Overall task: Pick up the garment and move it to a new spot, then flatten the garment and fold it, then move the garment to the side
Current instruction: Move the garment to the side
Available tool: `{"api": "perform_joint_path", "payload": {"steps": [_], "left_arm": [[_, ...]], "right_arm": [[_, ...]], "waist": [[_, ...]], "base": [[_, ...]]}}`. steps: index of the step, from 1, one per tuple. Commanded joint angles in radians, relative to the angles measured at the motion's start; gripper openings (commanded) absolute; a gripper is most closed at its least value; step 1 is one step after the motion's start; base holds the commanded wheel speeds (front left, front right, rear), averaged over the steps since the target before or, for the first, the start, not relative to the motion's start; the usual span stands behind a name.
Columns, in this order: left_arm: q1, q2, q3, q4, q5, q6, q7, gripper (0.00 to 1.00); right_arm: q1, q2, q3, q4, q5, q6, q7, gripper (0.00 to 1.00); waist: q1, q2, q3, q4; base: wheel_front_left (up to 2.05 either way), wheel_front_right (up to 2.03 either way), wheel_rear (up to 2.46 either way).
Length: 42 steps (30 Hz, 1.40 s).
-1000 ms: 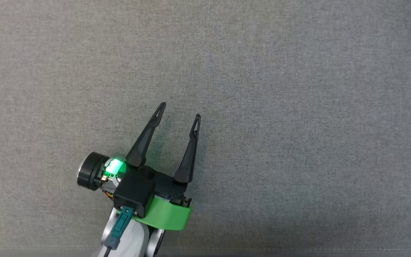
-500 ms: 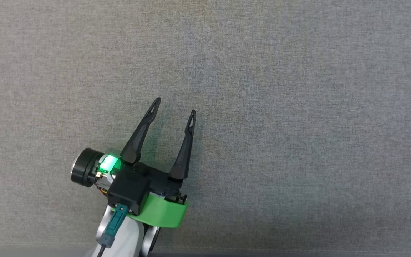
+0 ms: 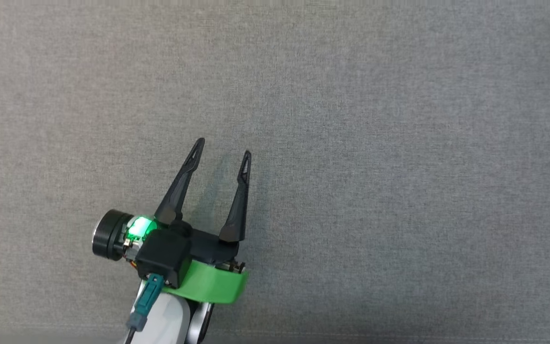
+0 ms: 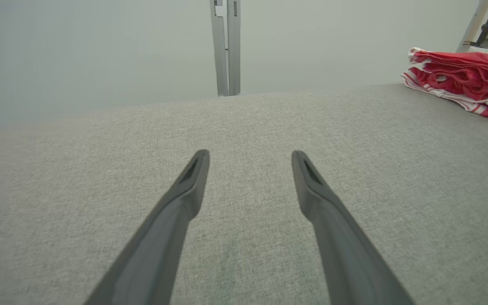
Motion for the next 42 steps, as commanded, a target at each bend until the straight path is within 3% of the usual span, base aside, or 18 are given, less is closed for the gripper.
{"api": "perform_joint_path", "payload": {"steps": [1, 7, 15, 21, 28, 42], "left_arm": [[0.027, 0.003, 0.006, 0.008, -0.018, 0.010, -0.003, 1.00], [0.100, 0.003, 0.059, 0.083, -0.103, 0.015, -0.003, 1.00], [0.193, 0.003, 0.119, 0.097, -0.102, 0.036, -0.003, 1.00], [0.258, 0.003, 0.144, 0.087, -0.098, 0.021, -0.003, 1.00], [0.334, 0.003, 0.180, 0.076, -0.095, 0.011, -0.003, 1.00], [0.413, 0.003, 0.205, 0.094, -0.074, -0.026, -0.003, 1.00]], "right_arm": [[0.038, 0.038, -0.007, -0.006, -0.015, -0.002, -0.024, 1.00], [0.203, 0.240, -0.057, -0.102, -0.123, -0.002, -0.059, 1.00], [0.572, 0.579, -0.297, -0.406, -0.391, -0.002, -0.059, 1.00], [0.788, 0.748, -0.331, -0.549, -0.493, -0.002, -0.059, 1.00], [0.960, 0.818, -0.322, -0.634, -0.561, -0.002, -0.059, 1.00], [1.086, 0.842, -0.297, -0.596, -0.559, -0.002, -0.059, 1.00]], "waist": [[0.0000, 0.0000, -0.086, -0.001], [0.0000, 0.0000, -0.235, -0.023], [0.0000, 0.0000, -0.406, -0.032], [0.0000, 0.0000, -0.493, -0.037], [0.0000, 0.0000, -0.556, -0.060], [0.0000, 0.0000, -0.624, -0.089]], "base": [[0.00, 0.00, 0.00], [0.00, 0.00, 0.00], [0.00, 0.00, 0.00], [0.00, 0.00, 0.00], [0.00, 0.00, 0.00], [0.00, 0.00, 0.00]]}}
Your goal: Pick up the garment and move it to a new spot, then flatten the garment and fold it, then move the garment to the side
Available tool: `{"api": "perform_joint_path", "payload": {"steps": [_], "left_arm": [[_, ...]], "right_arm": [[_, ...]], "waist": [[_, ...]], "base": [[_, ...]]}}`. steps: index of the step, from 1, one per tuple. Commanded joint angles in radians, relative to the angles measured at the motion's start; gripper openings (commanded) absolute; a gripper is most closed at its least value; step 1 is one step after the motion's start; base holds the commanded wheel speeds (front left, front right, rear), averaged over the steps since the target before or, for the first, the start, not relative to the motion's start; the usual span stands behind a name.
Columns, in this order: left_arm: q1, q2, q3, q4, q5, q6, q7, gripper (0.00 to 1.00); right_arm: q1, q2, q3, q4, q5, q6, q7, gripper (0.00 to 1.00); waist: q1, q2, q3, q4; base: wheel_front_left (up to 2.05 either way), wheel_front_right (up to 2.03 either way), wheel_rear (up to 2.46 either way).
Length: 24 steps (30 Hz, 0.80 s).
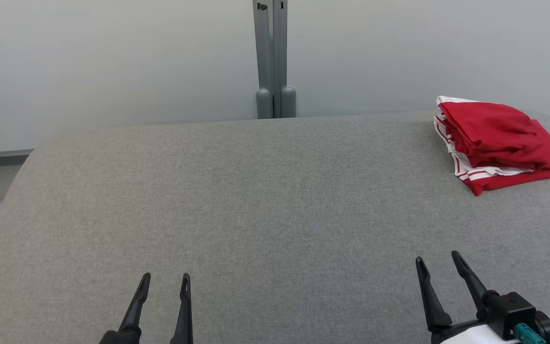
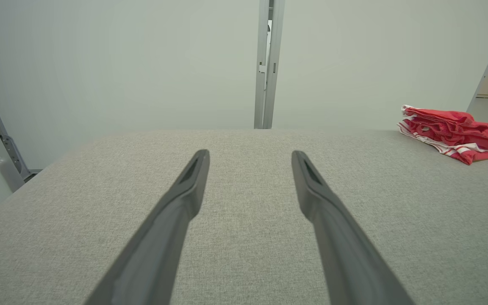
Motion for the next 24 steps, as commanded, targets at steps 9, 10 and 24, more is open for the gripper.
{"api": "perform_joint_path", "payload": {"steps": [9, 10, 24], "left_arm": [[0.018, 0.003, -0.011, 0.011, 0.005, 0.004, -0.003, 1.00], [0.018, 0.003, -0.011, 0.012, 0.005, 0.004, -0.003, 1.00], [0.010, 0.003, -0.018, 0.017, -0.001, 0.014, -0.003, 1.00]], "right_arm": [[0.010, 0.001, 0.006, 0.007, 0.007, -0.001, -0.004, 1.00], [0.010, -0.001, 0.006, 0.006, 0.007, -0.001, -0.004, 1.00], [0.002, -0.005, 0.007, -0.008, 0.007, -0.001, -0.004, 1.00]], "waist": [[0.0001, 0.0000, -0.003, -0.008], [0.0001, 0.0000, -0.002, -0.007], [0.0001, 0.0000, 0.001, -0.003]], "base": [[0.00, 0.00, 0.00], [0.00, 0.00, 0.00], [0.00, 0.00, 0.00]]}}
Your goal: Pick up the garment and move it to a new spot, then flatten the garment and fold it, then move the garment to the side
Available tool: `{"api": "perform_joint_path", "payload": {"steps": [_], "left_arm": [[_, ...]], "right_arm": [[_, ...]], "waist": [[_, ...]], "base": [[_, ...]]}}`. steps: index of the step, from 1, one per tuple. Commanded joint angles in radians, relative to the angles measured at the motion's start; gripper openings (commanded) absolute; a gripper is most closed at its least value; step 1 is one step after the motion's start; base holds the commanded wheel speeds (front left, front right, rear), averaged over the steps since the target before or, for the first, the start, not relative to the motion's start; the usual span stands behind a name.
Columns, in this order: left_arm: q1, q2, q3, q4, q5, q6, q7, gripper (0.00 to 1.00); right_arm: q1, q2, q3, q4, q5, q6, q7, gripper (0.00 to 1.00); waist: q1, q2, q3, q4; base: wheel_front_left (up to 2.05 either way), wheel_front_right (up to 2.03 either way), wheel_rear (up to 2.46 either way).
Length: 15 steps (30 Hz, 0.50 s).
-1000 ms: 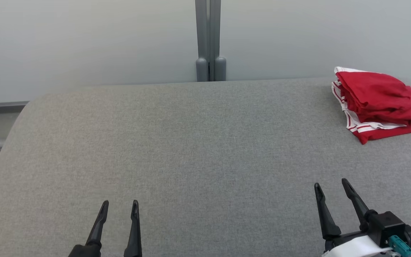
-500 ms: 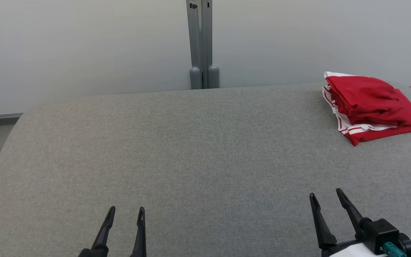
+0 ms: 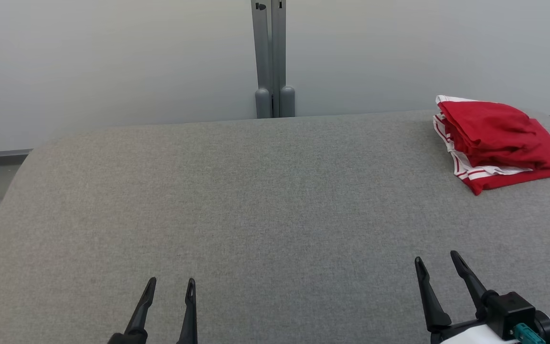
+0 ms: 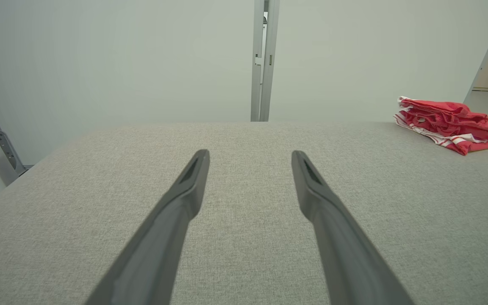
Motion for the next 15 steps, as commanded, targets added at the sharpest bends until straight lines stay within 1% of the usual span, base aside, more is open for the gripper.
{"api": "perform_joint_path", "payload": {"steps": [1, 15], "left_arm": [[0.004, 0.003, 0.001, 0.000, -0.005, 0.005, -0.003, 1.00], [0.001, 0.003, -0.001, 0.001, -0.009, 0.009, -0.003, 1.00]], "right_arm": [[0.000, -0.003, 0.000, -0.005, 0.004, -0.001, -0.004, 1.00], [-0.002, -0.005, 0.004, 0.006, 0.009, -0.001, -0.004, 1.00]], "waist": [[0.0001, 0.0000, 0.000, 0.000], [0.0001, 0.0000, -0.004, 0.001]], "base": [[0.00, 0.00, 0.00], [0.00, 0.00, 0.00]]}}
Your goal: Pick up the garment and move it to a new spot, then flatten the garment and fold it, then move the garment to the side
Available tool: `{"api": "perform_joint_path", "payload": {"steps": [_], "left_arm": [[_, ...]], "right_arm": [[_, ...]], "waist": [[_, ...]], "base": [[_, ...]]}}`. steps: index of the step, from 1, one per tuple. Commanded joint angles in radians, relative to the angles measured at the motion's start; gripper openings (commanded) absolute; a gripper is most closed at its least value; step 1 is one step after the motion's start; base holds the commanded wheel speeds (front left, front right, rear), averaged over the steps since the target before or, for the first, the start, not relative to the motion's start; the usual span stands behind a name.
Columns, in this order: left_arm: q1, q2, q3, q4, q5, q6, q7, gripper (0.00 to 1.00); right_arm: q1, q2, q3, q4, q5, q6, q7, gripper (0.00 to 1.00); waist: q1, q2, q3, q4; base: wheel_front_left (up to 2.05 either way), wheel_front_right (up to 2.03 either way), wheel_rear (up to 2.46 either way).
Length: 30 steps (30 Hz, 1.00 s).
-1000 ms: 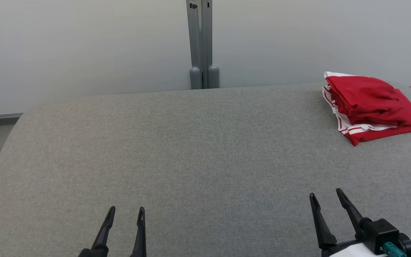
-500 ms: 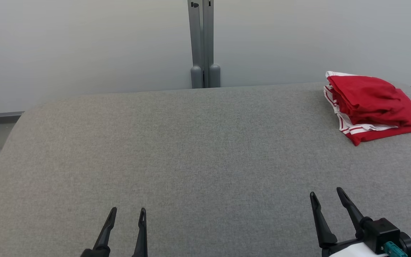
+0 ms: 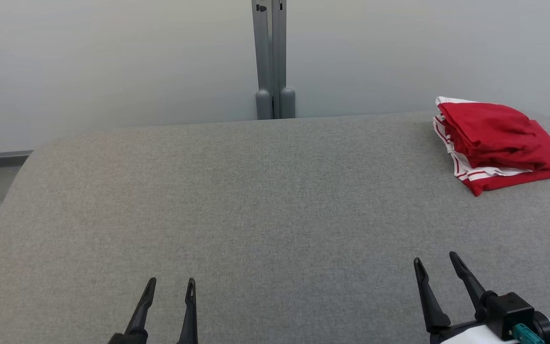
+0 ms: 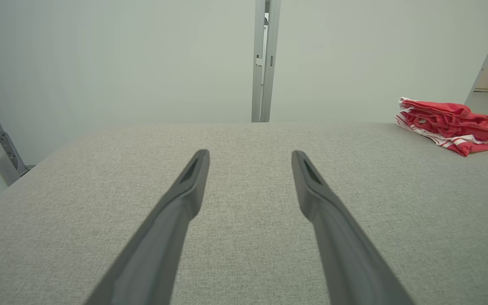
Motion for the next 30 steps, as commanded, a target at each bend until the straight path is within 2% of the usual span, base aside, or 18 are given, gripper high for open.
{"api": "perform_joint_path", "payload": {"steps": [1, 2, 3, 6, 30], "left_arm": [[0.001, 0.003, 0.001, 0.001, -0.007, 0.003, -0.003, 1.00], [0.000, 0.003, 0.000, 0.001, -0.006, 0.004, -0.003, 1.00], [0.001, 0.000, -0.002, 0.002, -0.001, 0.001, 0.000, 0.00], [0.004, 0.000, -0.006, 0.024, -0.009, 0.000, 0.004, 0.00], [-0.095, 0.027, 0.052, 0.075, -0.478, -0.036, 0.088, 0.00]], "right_arm": [[-0.002, -0.004, -0.001, 0.002, 0.006, -0.001, -0.004, 1.00], [-0.002, -0.004, -0.003, 0.002, 0.007, -0.001, -0.004, 1.00], [0.000, 0.001, -0.002, 0.003, 0.001, 0.000, 0.000, 0.00], [0.008, 0.005, 0.000, 0.023, 0.010, 0.000, 0.002, 0.00], [-0.076, -0.007, -0.035, 0.060, 0.472, 0.000, 0.094, 0.00]], "waist": [[0.0001, 0.0000, 0.000, 0.000], [0.0001, 0.0000, -0.001, 0.000], [0.0001, 0.0000, -0.001, 0.000], [0.0001, 0.0000, 0.000, 0.000], [0.0001, 0.0000, 0.017, -0.005]], "base": [[0.00, 0.00, 0.00], [0.00, 0.00, 0.00], [0.00, 0.00, 0.00], [0.00, 0.00, 0.00], [0.00, 0.00, 0.00]]}}
